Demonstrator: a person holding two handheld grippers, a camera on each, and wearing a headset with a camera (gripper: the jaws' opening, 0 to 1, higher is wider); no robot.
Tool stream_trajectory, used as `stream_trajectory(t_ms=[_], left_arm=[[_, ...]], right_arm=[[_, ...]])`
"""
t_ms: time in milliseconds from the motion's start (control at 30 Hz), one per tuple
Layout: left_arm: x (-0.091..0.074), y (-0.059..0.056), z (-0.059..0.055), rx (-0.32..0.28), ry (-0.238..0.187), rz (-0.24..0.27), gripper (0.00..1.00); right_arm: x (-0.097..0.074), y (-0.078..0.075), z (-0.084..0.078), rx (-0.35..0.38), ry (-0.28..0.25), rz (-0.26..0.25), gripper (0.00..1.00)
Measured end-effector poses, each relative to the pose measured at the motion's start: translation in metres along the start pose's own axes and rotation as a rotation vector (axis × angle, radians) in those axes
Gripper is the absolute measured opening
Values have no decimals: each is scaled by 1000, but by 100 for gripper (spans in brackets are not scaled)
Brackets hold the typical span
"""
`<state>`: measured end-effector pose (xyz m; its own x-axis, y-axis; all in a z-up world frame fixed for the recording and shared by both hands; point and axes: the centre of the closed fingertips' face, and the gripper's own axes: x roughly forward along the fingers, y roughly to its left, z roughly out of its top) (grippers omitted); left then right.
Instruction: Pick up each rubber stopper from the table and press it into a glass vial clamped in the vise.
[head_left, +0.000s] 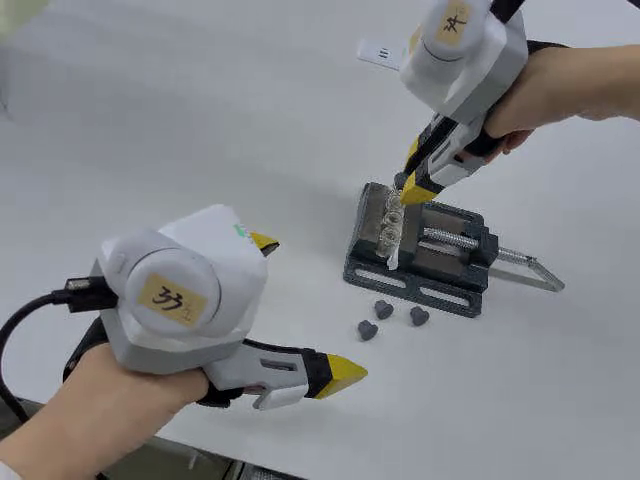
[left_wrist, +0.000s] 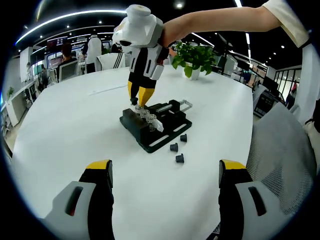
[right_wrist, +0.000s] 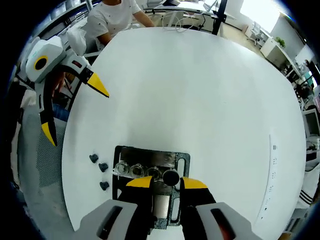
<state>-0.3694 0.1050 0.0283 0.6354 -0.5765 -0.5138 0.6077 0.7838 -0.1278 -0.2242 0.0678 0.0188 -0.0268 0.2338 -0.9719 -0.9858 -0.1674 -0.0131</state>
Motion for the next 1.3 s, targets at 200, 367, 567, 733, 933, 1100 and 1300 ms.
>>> stream_trajectory(t_ms=[200,367,567,733,933,1100,1300], left_arm=[[0,2,-1,-4,2,0,86],[2,3,0,-4,-1,0,86],[3,6,4,-1,-3,4,86],[3,8,4,-3,-5,5,86],[3,9,3,-7,-5,7,86],[2,11,0,-13,-1,12,86],[3,10,-2,-19,4,9,85]], right_arm=[[-7,-2,-5,3,-9,-3,21],[-22,0,-6,7,-27,-2,19],[-29,-3,5,4,-49,7,13],[-32,2,11,-12,-56,29,8],[-26,-1,13,-12,-67,59,0],[-22,0,9,-3,-60,72,0],[-20,4,8,-8,-57,76,3]])
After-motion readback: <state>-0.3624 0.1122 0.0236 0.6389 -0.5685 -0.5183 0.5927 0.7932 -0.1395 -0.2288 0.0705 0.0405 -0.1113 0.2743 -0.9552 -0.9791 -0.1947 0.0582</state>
